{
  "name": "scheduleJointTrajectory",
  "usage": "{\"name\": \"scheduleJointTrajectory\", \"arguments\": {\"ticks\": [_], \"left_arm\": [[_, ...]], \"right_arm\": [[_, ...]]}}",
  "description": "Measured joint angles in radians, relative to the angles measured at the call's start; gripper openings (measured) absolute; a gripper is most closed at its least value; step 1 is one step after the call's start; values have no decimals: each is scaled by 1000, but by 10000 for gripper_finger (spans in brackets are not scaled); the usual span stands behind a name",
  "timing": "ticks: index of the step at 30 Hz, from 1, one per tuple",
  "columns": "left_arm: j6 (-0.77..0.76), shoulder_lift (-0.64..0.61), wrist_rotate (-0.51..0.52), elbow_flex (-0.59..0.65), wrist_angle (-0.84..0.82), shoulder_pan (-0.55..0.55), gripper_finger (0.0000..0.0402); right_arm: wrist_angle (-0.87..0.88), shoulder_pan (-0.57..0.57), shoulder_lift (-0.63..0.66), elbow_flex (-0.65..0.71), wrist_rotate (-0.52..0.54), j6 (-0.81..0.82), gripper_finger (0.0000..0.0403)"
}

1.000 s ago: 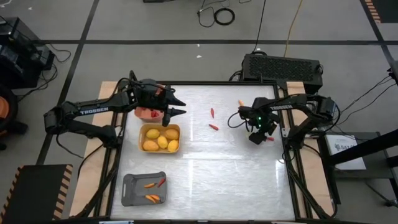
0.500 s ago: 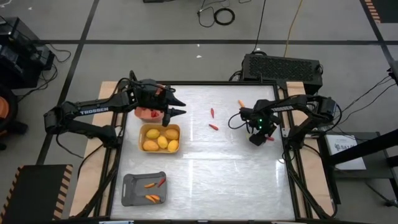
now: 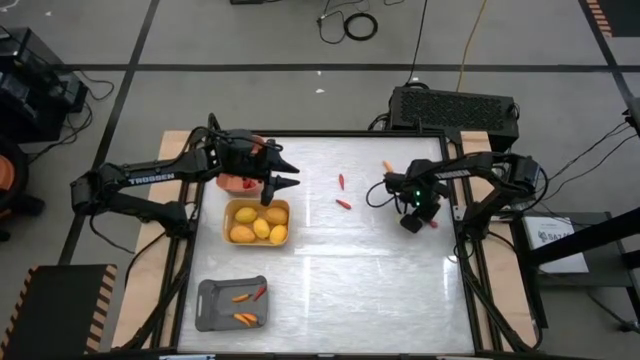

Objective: Sort produce into baskets
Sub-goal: Put the red chili pepper into the gray bin

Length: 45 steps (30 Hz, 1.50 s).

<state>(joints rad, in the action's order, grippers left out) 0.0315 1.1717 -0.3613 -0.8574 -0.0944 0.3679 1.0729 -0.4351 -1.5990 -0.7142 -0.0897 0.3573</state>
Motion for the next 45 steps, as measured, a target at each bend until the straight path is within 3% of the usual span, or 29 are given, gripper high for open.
{"name": "scheduleJointTrajectory", "arguments": {"ticks": [8, 16, 19, 24, 33, 39, 45], "left_arm": [[1, -32, 3, 0, -42, 0, 173], [11, -109, 4, 0, -169, 3, 173], [39, -136, 4, 0, -239, 3, 173], [53, -166, 3, 0, -347, 3, 173], [89, -174, -7, 0, -537, -9, 173], [109, -174, -8, 0, -584, -11, 173], [139, -174, -7, 0, -570, -11, 173]], "right_arm": [[4, 31, 0, -143, 0, 72, 4], [-127, 213, 0, -394, -13, 213, 4], [-314, 307, 1, -454, -17, 279, 4], [-817, 447, -5, -465, -12, 310, 4], [-1514, 593, -210, -466, 39, 125, 4], [-1783, 611, -406, -504, -60, 24, 4], [-1806, 610, -652, -731, -197, -38, 4]]}}
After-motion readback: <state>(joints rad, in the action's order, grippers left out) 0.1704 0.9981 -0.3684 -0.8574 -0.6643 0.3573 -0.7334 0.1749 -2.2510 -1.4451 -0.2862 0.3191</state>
